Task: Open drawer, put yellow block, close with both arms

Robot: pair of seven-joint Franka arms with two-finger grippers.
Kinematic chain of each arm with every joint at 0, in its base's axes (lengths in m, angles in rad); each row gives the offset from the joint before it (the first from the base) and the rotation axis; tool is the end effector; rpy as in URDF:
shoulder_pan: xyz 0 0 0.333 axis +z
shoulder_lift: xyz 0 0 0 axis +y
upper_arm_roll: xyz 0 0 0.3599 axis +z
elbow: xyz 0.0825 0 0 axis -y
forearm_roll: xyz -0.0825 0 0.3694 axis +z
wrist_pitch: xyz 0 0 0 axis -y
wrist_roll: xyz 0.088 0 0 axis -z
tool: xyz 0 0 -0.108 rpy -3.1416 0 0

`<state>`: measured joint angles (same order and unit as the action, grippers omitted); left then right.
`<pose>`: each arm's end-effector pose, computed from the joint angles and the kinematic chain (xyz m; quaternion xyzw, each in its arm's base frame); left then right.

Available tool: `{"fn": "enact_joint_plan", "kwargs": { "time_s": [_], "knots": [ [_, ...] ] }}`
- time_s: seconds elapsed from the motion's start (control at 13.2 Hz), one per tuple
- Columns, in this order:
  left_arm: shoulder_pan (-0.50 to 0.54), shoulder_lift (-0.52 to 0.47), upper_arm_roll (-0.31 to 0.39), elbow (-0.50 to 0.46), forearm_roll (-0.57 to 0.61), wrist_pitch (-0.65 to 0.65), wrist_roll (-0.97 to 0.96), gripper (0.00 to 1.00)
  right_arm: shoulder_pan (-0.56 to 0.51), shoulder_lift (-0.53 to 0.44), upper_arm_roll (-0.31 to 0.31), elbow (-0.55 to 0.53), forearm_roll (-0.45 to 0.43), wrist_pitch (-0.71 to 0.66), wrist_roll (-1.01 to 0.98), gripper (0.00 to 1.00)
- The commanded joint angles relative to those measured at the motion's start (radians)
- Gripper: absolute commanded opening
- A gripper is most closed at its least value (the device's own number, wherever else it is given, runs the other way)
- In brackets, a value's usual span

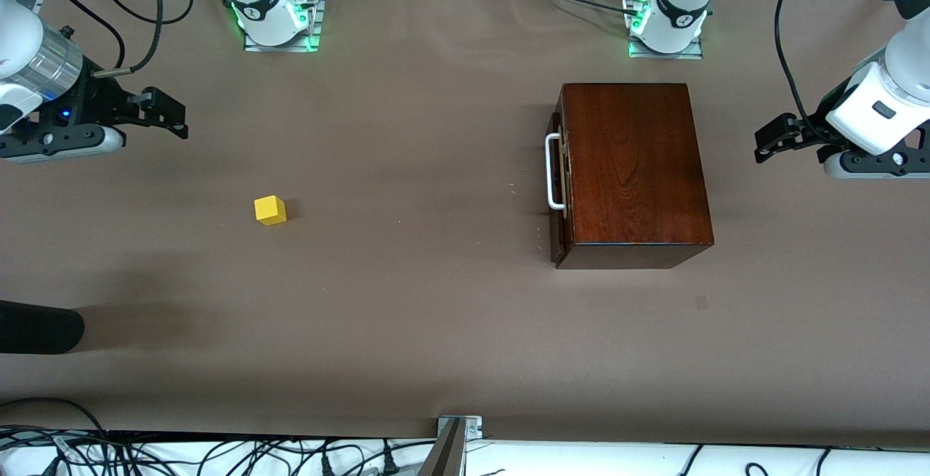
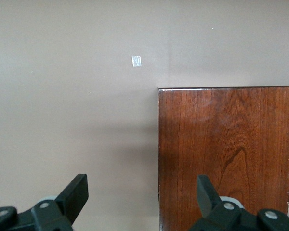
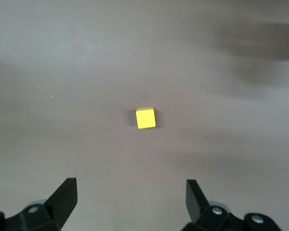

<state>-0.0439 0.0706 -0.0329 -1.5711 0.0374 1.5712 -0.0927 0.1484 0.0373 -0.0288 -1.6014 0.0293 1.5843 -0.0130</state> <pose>0.5609 -0.0384 0.6285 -0.9992 -0.0073 0.0336 0.0204 0.5476 0.0693 0.6342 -0.9974 -0.0656 0.0279 0.0126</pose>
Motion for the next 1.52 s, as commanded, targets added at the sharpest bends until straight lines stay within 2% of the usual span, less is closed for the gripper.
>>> {"fn": "enact_joint_plan", "kwargs": {
  "time_s": [0.0,0.84,0.99,1.22,1.29,1.44],
  "knots": [
    [0.002,0.011,-0.002,0.028,0.012,-0.017,0.008,1.00,0.000,0.001,0.003,0.023,-0.008,-0.030,-0.008,1.00],
    [-0.008,0.032,-0.012,0.031,0.003,-0.025,0.002,1.00,0.002,0.004,0.003,0.025,-0.006,-0.018,-0.010,1.00],
    [-0.016,0.034,-0.019,0.034,-0.074,-0.063,-0.008,1.00,0.003,0.004,0.003,0.023,-0.009,-0.024,-0.013,1.00],
    [-0.039,0.044,-0.105,0.023,-0.094,-0.095,-0.010,1.00,0.002,0.004,0.001,0.023,-0.011,-0.024,-0.016,1.00],
    [-0.040,0.069,-0.143,0.029,-0.080,-0.097,-0.009,1.00,0.002,0.004,0.001,0.023,-0.011,-0.024,-0.015,1.00],
    [-0.056,0.119,-0.177,0.036,-0.094,-0.056,-0.065,1.00,0.002,0.006,0.000,0.024,-0.011,-0.021,-0.016,1.00]
  ]
}}
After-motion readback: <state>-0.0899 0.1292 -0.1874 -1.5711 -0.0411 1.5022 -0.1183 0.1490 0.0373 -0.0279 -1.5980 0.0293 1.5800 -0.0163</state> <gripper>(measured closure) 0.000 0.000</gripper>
